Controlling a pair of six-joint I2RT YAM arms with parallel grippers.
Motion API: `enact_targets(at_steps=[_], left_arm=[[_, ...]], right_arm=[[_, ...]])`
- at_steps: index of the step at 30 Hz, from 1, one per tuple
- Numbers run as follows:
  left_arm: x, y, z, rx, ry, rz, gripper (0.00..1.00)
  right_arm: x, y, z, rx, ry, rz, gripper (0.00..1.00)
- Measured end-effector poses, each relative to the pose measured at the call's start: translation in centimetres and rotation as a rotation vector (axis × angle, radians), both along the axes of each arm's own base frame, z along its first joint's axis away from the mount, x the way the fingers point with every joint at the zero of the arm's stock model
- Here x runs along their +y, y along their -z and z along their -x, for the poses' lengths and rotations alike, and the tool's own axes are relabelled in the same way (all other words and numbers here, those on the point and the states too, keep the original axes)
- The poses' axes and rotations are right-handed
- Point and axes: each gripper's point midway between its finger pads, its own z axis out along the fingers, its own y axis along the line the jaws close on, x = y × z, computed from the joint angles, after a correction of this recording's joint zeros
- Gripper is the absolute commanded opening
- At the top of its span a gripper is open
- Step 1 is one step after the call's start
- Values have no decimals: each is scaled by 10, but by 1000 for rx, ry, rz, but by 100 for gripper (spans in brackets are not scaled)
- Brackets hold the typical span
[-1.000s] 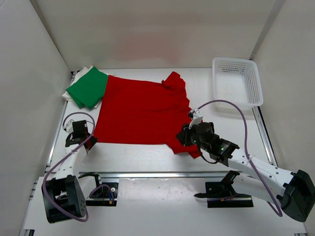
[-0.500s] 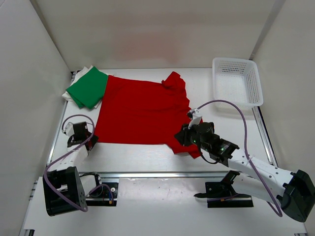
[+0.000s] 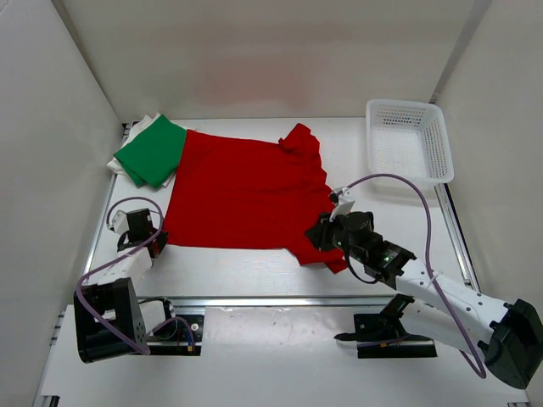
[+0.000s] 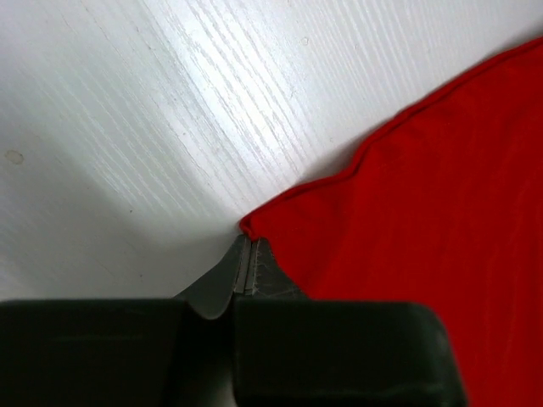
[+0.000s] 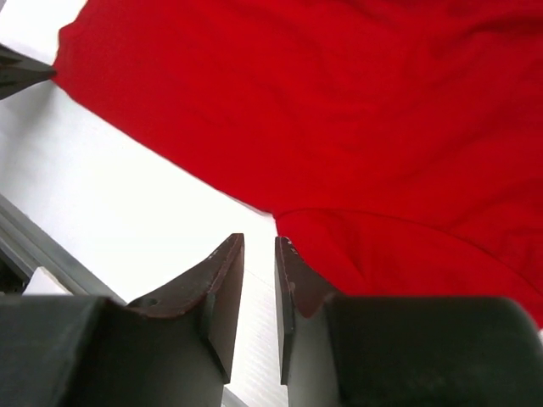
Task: Fold and stack the t-shirts
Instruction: Flatten out the tshirt
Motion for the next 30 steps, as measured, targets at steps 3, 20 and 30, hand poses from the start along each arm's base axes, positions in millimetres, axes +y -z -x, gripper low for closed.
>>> enact_targets(at_steps=[3, 20, 30], left_arm=[[-1, -3, 1, 5, 18, -23, 0], [-68, -101, -30, -256, 383, -145, 0], [-101, -74, -22, -248, 497, -73, 0]], right_arm=[[-14, 9, -5, 35, 67, 2, 29], [-155, 104, -25, 381, 638, 74, 52], [-142, 121, -55, 416, 567, 11, 10]])
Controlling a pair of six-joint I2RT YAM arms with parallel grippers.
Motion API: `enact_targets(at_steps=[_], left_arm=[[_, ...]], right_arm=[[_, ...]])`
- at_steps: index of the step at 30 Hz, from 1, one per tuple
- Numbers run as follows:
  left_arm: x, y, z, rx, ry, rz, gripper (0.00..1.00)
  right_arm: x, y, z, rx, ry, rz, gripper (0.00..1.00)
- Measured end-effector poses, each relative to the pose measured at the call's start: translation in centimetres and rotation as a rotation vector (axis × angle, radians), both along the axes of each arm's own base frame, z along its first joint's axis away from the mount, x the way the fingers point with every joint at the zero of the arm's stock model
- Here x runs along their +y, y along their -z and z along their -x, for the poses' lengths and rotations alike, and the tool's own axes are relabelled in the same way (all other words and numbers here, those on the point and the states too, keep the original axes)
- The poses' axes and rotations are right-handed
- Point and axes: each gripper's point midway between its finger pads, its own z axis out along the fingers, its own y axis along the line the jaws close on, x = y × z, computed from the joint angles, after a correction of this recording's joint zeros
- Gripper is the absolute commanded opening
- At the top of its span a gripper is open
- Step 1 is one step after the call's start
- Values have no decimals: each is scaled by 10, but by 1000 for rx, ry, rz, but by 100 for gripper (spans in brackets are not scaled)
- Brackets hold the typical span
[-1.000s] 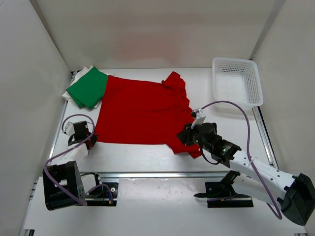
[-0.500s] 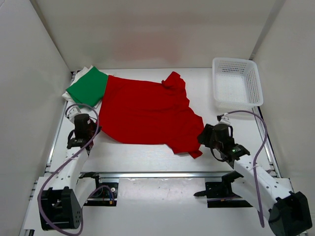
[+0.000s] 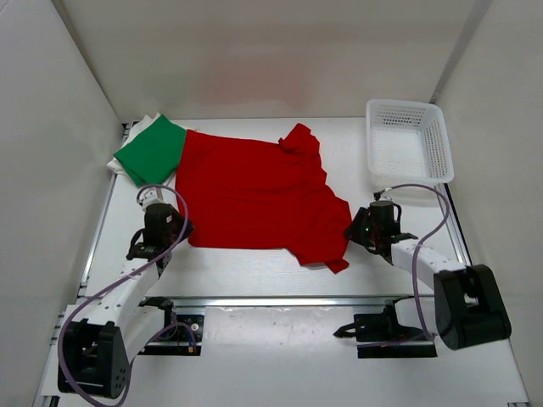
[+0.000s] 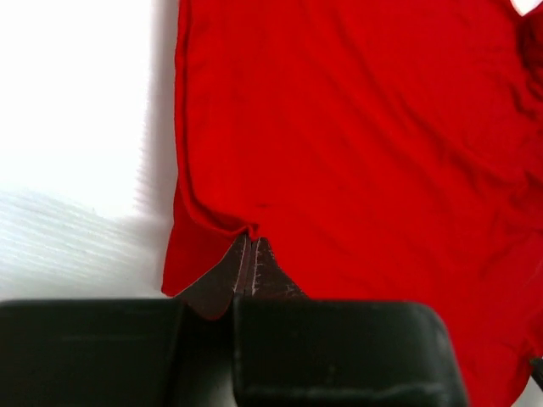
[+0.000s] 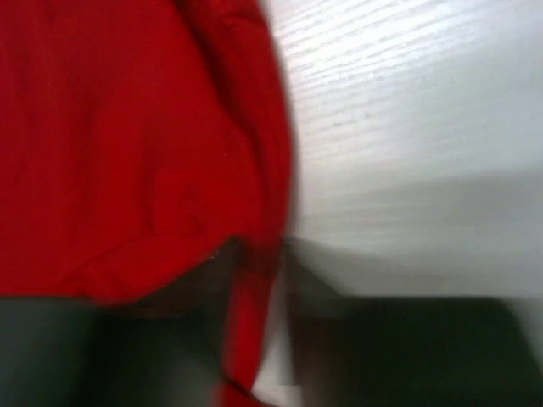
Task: Fold and stack the t-shirts
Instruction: Flatten out the tshirt
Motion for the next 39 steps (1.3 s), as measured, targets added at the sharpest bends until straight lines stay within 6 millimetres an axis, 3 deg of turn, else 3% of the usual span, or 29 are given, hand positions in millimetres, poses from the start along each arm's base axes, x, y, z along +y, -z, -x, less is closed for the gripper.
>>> enact_targets(at_steps=[1, 5, 7, 13, 15, 17, 20, 22, 23, 26, 28, 31, 39], left_arm=[[-1, 3, 1, 6, 0, 6, 0], [5, 5, -1, 4, -24, 35, 0], [11, 1, -6, -15, -53, 54, 0], [42, -3, -19, -36, -169, 92, 0], [51, -9, -24, -54, -198, 97, 0], [53, -16, -29, -73, -202, 100, 0], [54, -22, -34, -99, -198, 109, 0], [54, -21, -36, -97, -199, 118, 0], [54, -19, -36, -92, -200, 120, 0], [54, -13, -37, -73, -203, 134, 0], [52, -12, -39, -66, -199, 142, 0], [50, -17, -43, -80, -189, 147, 0], [42, -22, -47, -104, -162, 164, 0]], right_arm=[[3, 1, -3, 8, -18, -8, 1], [5, -10, -24, 5, -16, -9, 1], [7, -35, -44, -57, -18, 2, 0], [13, -140, -103, -312, 8, 72, 1], [13, -154, -110, -350, 19, 93, 12], [10, -146, -107, -338, 25, 112, 26], [-7, -116, -98, -257, 58, 131, 52], [-20, -104, -93, -217, 83, 147, 56], [-26, -101, -93, -208, 99, 155, 55], [-27, -100, -92, -214, 103, 159, 36], [-25, -99, -92, -217, 96, 146, 38], [-23, -84, -85, -193, 91, 134, 52], [-26, -25, -64, -28, 61, 105, 52]])
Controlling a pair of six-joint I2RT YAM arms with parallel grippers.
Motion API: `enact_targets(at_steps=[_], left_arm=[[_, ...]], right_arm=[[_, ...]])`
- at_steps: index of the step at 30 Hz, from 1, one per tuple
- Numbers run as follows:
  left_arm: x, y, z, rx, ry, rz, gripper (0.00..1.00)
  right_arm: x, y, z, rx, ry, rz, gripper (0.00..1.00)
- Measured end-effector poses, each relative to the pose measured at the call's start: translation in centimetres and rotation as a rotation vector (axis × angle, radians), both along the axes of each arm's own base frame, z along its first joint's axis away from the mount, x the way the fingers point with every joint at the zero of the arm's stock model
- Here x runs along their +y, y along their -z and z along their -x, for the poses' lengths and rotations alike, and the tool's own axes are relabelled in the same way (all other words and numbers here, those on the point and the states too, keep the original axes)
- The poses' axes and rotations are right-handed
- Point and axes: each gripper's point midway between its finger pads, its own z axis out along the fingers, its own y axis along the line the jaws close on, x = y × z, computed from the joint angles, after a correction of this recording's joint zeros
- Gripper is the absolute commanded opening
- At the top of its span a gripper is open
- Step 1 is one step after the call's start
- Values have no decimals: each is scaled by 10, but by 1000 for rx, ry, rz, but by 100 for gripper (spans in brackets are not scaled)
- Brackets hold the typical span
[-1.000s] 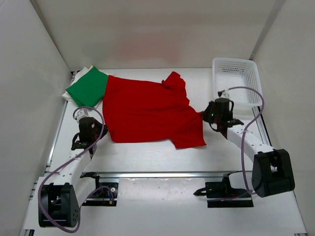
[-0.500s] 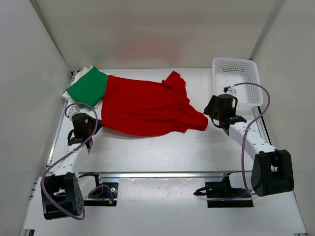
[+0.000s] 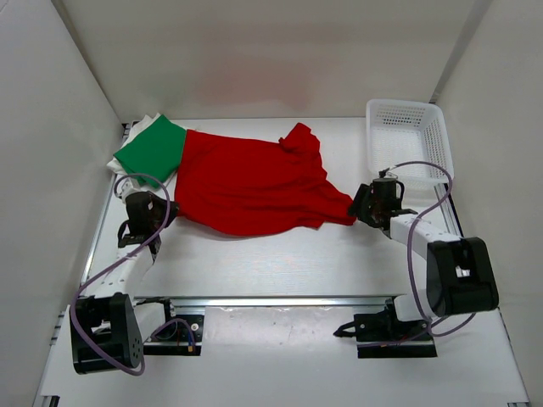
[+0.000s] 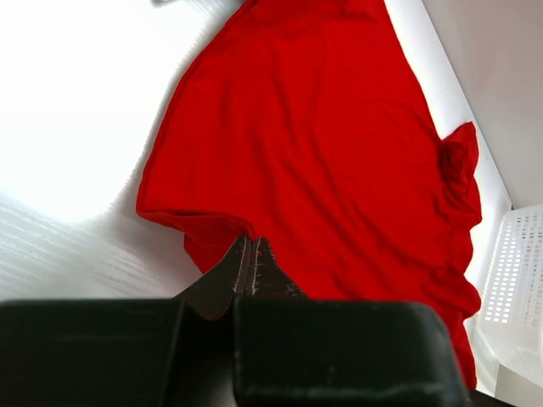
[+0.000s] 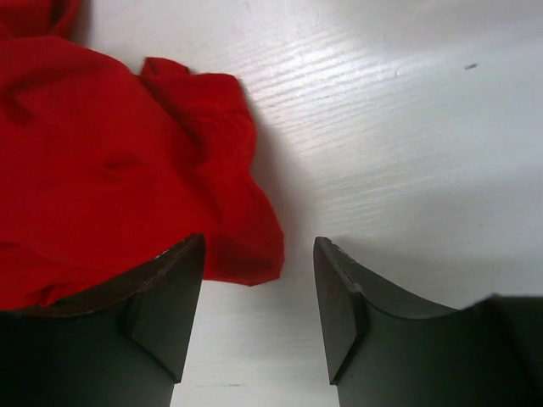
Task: Fold and stack the t-shirts
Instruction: Flatten out the tshirt
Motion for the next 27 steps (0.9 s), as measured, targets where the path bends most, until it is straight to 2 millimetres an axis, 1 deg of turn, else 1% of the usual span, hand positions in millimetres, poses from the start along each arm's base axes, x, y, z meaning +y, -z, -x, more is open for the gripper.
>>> enact_targets(at_steps=[2, 4, 5, 8, 11, 14, 16, 18, 19, 21, 23, 24, 25, 26, 27], left_arm=[[-1, -1, -1, -4, 3, 2, 0], [-2, -1, -1, -5, 5, 5, 0], [-3, -1, -1, -5, 6, 7, 0], [-6, -2, -1, -8, 14, 10, 0], [-11, -3, -3, -10, 27, 13, 0], [-14, -11, -11, -21, 37, 13, 0], [-14, -21, -17, -40, 38, 14, 0], [-14, -31, -24, -62, 37, 13, 0], [-13, -35, -26, -71, 37, 11, 0], [-12, -42, -32, -85, 34, 9, 0], [-10, -48, -35, -96, 31, 7, 0], [-10, -50, -36, -100, 29, 5, 0], [-9, -50, -37, -101, 28, 3, 0], [-9, -51, -37, -102, 28, -1, 0], [-8, -50, -37, -100, 25, -3, 0]], right_arm=[[0, 11, -1, 26, -10, -16, 38], [2, 19, -2, 44, -27, -31, 8], [4, 20, -3, 42, -33, -43, 0], [12, 8, -8, -13, -49, -59, 0], [29, -19, -1, -83, -87, -51, 0], [56, -57, 20, -157, -157, -48, 0], [74, -84, 39, -195, -215, -49, 0], [84, -111, 54, -212, -256, -53, 0], [86, -125, 57, -226, -264, -57, 0], [89, -157, 56, -258, -268, -63, 0], [90, -181, 50, -294, -267, -66, 0], [90, -188, 45, -305, -269, -69, 0], [89, -190, 39, -306, -271, -74, 0], [84, -187, 31, -300, -261, -75, 0], [76, -179, 21, -281, -240, -74, 0]])
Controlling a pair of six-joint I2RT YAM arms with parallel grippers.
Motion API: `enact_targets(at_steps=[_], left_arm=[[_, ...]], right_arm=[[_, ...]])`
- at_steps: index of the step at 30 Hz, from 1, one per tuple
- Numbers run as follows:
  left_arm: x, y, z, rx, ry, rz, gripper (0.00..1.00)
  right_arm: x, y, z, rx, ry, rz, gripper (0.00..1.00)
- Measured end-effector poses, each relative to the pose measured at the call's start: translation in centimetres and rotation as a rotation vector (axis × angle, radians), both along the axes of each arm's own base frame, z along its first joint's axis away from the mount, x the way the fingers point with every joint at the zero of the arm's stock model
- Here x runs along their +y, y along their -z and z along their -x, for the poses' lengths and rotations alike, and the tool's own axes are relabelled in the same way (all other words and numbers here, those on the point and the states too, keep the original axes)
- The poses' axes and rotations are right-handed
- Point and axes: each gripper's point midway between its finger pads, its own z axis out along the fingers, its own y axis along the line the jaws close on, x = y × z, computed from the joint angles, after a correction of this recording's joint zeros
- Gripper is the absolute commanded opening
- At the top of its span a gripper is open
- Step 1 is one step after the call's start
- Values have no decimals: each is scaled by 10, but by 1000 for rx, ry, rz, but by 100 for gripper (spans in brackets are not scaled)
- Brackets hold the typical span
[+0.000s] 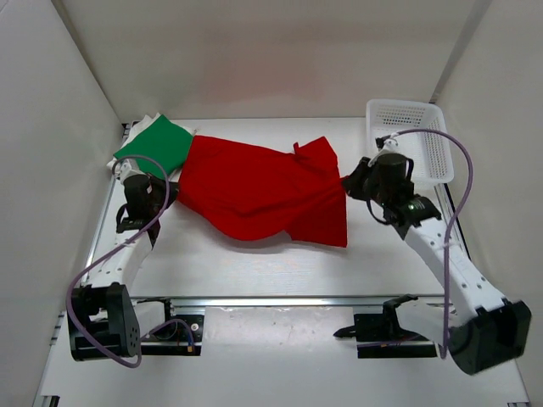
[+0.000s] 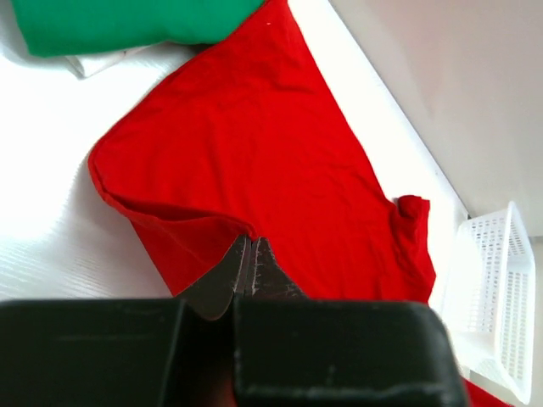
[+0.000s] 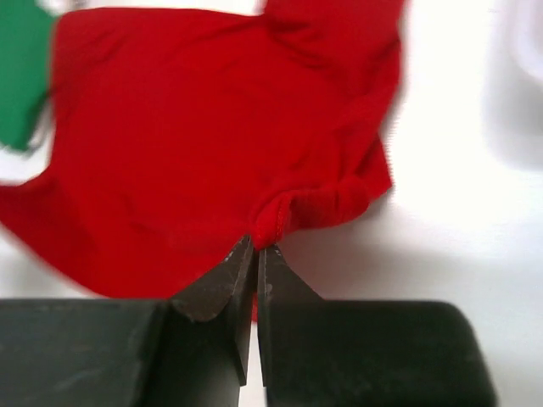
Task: Fold and stack the t-shirts
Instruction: Flatten out the tshirt
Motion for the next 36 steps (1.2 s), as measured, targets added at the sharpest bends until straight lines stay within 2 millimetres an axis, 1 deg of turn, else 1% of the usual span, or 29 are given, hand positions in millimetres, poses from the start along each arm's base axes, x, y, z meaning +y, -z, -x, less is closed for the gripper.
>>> enact_targets(at_steps=[2, 3, 5, 6, 7, 8, 9, 10, 11, 12, 13, 14, 15, 16, 17, 18, 19, 20, 21, 22, 23, 25, 26, 28, 29, 32, 34, 36], left_arm=[[1, 3, -1, 9, -3, -3, 0], [2, 6, -1, 18, -3, -5, 0], [3, 14, -2, 40, -4, -7, 0], [3, 18, -2, 52, -4, -7, 0], [3, 22, -2, 65, -4, -7, 0], [3, 26, -2, 76, -4, -8, 0], [3, 29, -2, 84, -3, -8, 0], [3, 31, -3, 90, -3, -9, 0], [3, 32, -3, 94, -3, -10, 0], [3, 33, -3, 95, -2, -11, 0], [3, 33, -3, 97, 0, -12, 0], [2, 33, -3, 97, 1, -13, 0], [1, 32, -3, 96, 4, -16, 0], [-2, 31, -4, 93, 11, -21, 0], [-5, 30, -4, 90, 20, -29, 0], [-12, 28, -5, 88, 39, -36, 0], [-18, 26, -6, 84, 52, -51, 0], [-29, 23, -6, 78, 81, -64, 0], [-39, 21, -6, 73, 108, -75, 0], [-54, 19, -5, 65, 147, -88, 0], [-65, 18, -3, 60, 176, -99, 0], [-84, 17, 3, 57, 227, -118, 0], [-90, 16, 6, 53, 242, -125, 0], [-97, 9, 9, 34, 256, -131, 0], [-97, 4, 10, 20, 256, -132, 0], [-95, -9, 11, -16, 245, -131, 0], [-94, -12, 11, -27, 242, -132, 0], [-93, -10, 13, -27, 242, -132, 0]], right_arm=[[-16, 24, -23, 57, 42, -4, 0], [-24, 39, -36, 91, 64, -1, 0], [-32, 86, -56, 198, 81, 10, 1], [-33, 110, -61, 253, 82, 14, 3], [-34, 132, -63, 308, 81, 17, 11], [-36, 152, -64, 358, 84, 18, 14], [-37, 165, -63, 393, 82, 19, 21], [-39, 175, -62, 426, 83, 19, 25], [-42, 178, -64, 439, 88, 19, 34], [-45, 175, -68, 433, 97, 22, 41], [-47, 169, -72, 413, 106, 31, 45], [-51, 159, -77, 375, 122, 44, 47], [-53, 145, -78, 331, 136, 53, 48], [-52, 129, -76, 275, 148, 58, 46], [-47, 114, -69, 214, 148, 50, 44], [-41, 103, -56, 167, 140, 32, 39], [-37, 100, -42, 147, 131, 21, 37], [-31, 99, -27, 128, 117, 0, 34], [-28, 102, -13, 119, 110, -16, 32], [-28, 114, 3, 140, 113, -21, 31], [-31, 130, 19, 175, 127, -19, 35], [-38, 163, 54, 257, 154, 7, 38], [-42, 177, 71, 290, 167, 20, 40], [-49, 192, 93, 329, 184, 22, 41], [-52, 194, 96, 334, 196, 13, 41], [-58, 195, 92, 343, 236, -21, 38], [-57, 199, 90, 362, 242, -31, 38], [-54, 204, 92, 385, 236, -33, 35]])
